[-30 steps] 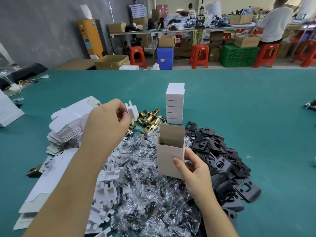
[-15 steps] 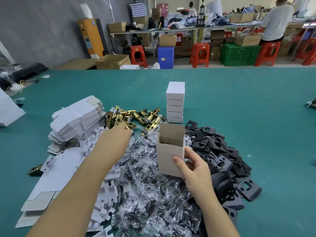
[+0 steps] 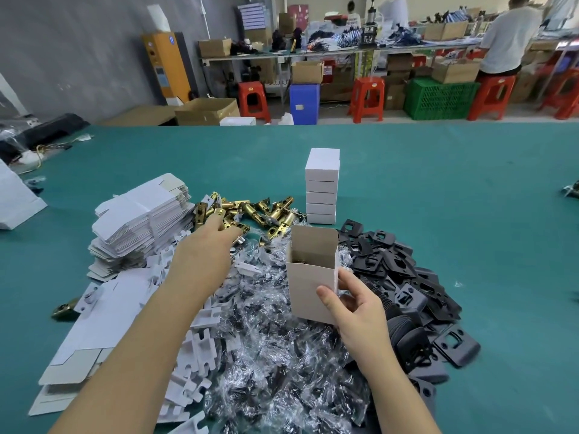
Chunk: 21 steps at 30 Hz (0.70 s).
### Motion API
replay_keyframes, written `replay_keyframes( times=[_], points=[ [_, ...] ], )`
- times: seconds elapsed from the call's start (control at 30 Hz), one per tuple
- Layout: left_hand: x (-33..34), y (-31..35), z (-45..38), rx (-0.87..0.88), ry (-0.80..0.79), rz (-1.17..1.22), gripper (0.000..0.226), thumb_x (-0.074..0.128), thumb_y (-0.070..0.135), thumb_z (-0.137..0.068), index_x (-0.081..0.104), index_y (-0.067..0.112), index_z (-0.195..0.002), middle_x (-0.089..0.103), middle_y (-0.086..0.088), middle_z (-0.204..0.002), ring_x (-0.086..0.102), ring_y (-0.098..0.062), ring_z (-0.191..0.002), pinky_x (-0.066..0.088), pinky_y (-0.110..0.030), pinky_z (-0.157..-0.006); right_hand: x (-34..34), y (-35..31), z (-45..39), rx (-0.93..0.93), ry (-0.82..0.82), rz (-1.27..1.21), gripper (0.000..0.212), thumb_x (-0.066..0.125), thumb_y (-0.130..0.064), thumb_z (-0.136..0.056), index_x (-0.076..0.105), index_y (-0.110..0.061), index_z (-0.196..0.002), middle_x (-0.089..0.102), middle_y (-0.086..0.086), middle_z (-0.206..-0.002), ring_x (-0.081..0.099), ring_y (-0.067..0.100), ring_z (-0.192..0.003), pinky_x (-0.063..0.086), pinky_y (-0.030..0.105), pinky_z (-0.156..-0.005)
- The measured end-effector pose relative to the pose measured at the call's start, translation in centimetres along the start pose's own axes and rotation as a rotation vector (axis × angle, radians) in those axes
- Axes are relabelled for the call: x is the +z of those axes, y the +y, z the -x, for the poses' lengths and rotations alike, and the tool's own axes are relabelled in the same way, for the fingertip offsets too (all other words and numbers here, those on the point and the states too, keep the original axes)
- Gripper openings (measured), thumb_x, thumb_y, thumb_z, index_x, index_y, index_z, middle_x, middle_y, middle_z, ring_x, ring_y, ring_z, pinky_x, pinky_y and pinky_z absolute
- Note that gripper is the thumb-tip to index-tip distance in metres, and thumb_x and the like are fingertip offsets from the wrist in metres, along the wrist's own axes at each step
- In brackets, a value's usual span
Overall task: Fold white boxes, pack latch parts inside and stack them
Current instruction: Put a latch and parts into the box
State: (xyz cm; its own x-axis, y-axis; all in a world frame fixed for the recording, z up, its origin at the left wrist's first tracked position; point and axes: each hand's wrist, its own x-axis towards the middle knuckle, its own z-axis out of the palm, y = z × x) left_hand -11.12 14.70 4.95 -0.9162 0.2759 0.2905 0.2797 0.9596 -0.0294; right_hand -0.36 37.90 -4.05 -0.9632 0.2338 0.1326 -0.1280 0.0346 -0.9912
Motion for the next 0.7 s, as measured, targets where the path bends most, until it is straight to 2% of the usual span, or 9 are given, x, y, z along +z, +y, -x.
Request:
replay_keyframes(
  times=[0.1, 0.17, 0.23, 0.3, 0.33, 0.47, 0.53, 0.63, 0.7],
  points=[
    [0.0, 0.6, 0.3, 0.087, 0.039, 0.167, 0.045, 0.059, -0.003, -0.093, 0.069, 0.023, -0.128, 0.048, 0.004, -0.097, 0.034, -0.005, -0.056, 0.025, -0.021, -0.045, 0.0, -0.1, 0.0, 0.006, 0.004, 0.008, 0.038, 0.073, -0.052, -0.080, 0.065, -0.062, -0.116, 0.074, -0.017, -0.112, 0.069, 0.030, -0.095, 0.063, 0.047, -0.083],
    [-0.1, 1.3, 0.7, 0.124, 0.067, 0.288, 0.037, 0.059, 0.000, -0.097, 0.070, 0.016, -0.129, 0.049, 0.005, -0.095, 0.044, -0.011, -0.061, 0.037, -0.025, -0.048, 0.0, -0.1, 0.0, 0.013, 0.006, 0.007, 0.041, 0.074, -0.050, -0.081, 0.066, -0.054, -0.121, 0.075, -0.016, -0.112, 0.069, 0.030, -0.096, 0.062, 0.050, -0.084],
    [-0.3, 1.7, 1.0, 0.103, 0.127, 0.417, 0.026, 0.062, 0.005, -0.098, 0.073, 0.012, -0.121, 0.058, 0.003, -0.098, 0.054, -0.014, -0.071, 0.050, -0.030, -0.059, 0.0, -0.1, 0.1, 0.019, 0.010, 0.003, 0.044, 0.075, -0.045, -0.084, 0.066, -0.045, -0.126, 0.075, -0.015, -0.112, 0.069, 0.031, -0.097, 0.061, 0.051, -0.085],
    [-1.0, 2.0, 0.9, 0.057, 0.207, 0.571, 0.017, 0.067, 0.008, -0.097, 0.076, 0.012, -0.110, 0.064, 0.005, -0.098, 0.058, -0.002, -0.081, 0.049, -0.016, -0.072, 0.0, -0.1, 0.1, 0.023, 0.012, 0.001, 0.050, 0.074, -0.045, -0.082, 0.066, -0.038, -0.131, 0.075, -0.015, -0.112, 0.068, 0.033, -0.098, 0.061, 0.052, -0.085],
    [-1.6, 2.2, 0.9, 0.032, 0.250, 0.636, 0.014, 0.069, 0.009, -0.095, 0.076, 0.014, -0.106, 0.065, 0.009, -0.095, 0.058, 0.003, -0.083, 0.046, -0.011, -0.074, 0.0, -0.1, 0.1, 0.023, 0.011, 0.001, 0.053, 0.074, -0.046, -0.081, 0.066, -0.035, -0.132, 0.075, -0.014, -0.112, 0.067, 0.034, -0.098, 0.061, 0.052, -0.085],
    [-4.5, 3.6, 0.9, 0.040, 0.356, 0.829, 0.020, 0.074, 0.007, -0.091, 0.076, 0.026, -0.096, 0.067, 0.020, -0.085, 0.059, -0.002, -0.073, 0.043, -0.007, -0.065, 0.0, -0.1, 0.0, 0.029, 0.008, -0.011, 0.051, 0.074, -0.045, -0.081, 0.066, -0.036, -0.131, 0.075, -0.013, -0.110, 0.065, 0.040, -0.098, 0.059, 0.056, -0.085],
    [-5.5, 4.8, 1.1, 0.114, 0.342, 0.860, 0.019, 0.076, 0.006, -0.089, 0.077, 0.025, -0.095, 0.069, 0.019, -0.082, 0.058, -0.001, -0.068, 0.041, -0.006, -0.063, 0.0, -0.2, 0.0, 0.024, 0.007, -0.018, 0.046, 0.075, -0.043, -0.084, 0.067, -0.038, -0.129, 0.076, -0.011, -0.109, 0.063, 0.046, -0.097, 0.058, 0.060, -0.085],
    [-6.1, 6.6, 1.1, 0.224, 0.289, 0.766, 0.014, 0.077, 0.007, -0.088, 0.080, 0.018, -0.096, 0.069, 0.017, -0.085, 0.059, 0.008, -0.074, 0.042, -0.005, -0.071, 0.1, -0.2, 0.0, 0.025, 0.009, -0.028, 0.041, 0.077, -0.041, -0.089, 0.067, -0.038, -0.129, 0.076, -0.005, -0.108, 0.061, 0.050, -0.097, 0.055, 0.065, -0.085],
    [-5.9, 7.4, 1.0, 0.245, 0.218, 0.683, 0.011, 0.076, 0.011, -0.091, 0.081, 0.018, -0.098, 0.073, 0.013, -0.089, 0.062, 0.004, -0.079, 0.052, -0.020, -0.078, 0.1, -0.3, 0.0, 0.024, 0.009, -0.026, 0.043, 0.076, -0.044, -0.087, 0.068, -0.039, -0.128, 0.076, -0.002, -0.106, 0.061, 0.050, -0.096, 0.055, 0.066, -0.084]
  ],
)
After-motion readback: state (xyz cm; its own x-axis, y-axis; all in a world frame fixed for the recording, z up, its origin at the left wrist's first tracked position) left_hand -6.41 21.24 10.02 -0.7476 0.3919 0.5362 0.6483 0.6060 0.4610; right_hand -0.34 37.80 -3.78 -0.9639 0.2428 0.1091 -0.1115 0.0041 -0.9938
